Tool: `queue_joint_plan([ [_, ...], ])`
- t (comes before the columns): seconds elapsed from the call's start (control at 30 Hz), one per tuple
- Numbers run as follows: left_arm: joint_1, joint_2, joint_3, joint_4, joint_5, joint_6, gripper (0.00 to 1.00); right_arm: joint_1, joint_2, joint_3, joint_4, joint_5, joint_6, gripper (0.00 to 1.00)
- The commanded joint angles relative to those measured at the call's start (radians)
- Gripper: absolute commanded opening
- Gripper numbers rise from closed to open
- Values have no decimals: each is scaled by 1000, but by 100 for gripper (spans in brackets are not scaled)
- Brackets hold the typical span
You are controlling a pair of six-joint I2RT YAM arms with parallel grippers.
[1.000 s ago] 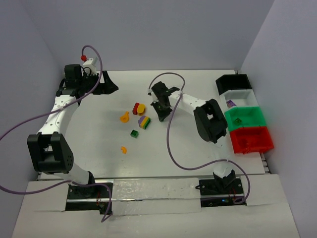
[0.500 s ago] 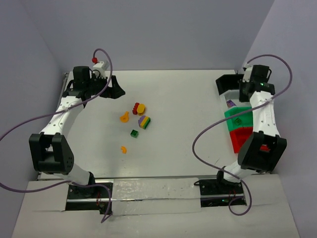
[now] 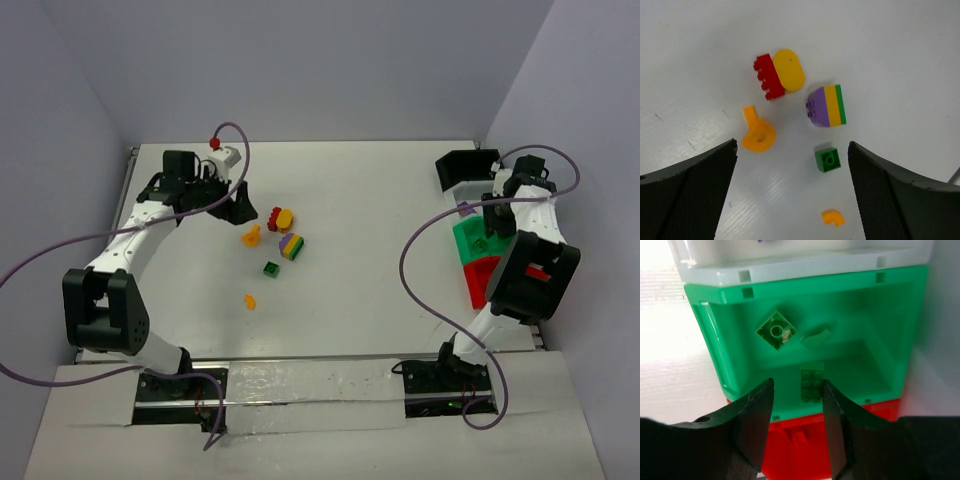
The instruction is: Sort the legos into containers by color
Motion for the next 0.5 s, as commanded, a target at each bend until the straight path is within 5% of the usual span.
queue_joint_plan([
  [0.0, -13, -77, -68, -67, 71, 232, 96, -4, 24, 20, 30, -4, -5, 65],
  [0.23, -130, -135, -242, -47, -9, 384, 95, 15, -42, 70, -48, -64, 25, 76],
  [0.47, -212, -107, -349, 64, 15, 551, 95, 104, -131, 136, -133, -209, 80, 100],
])
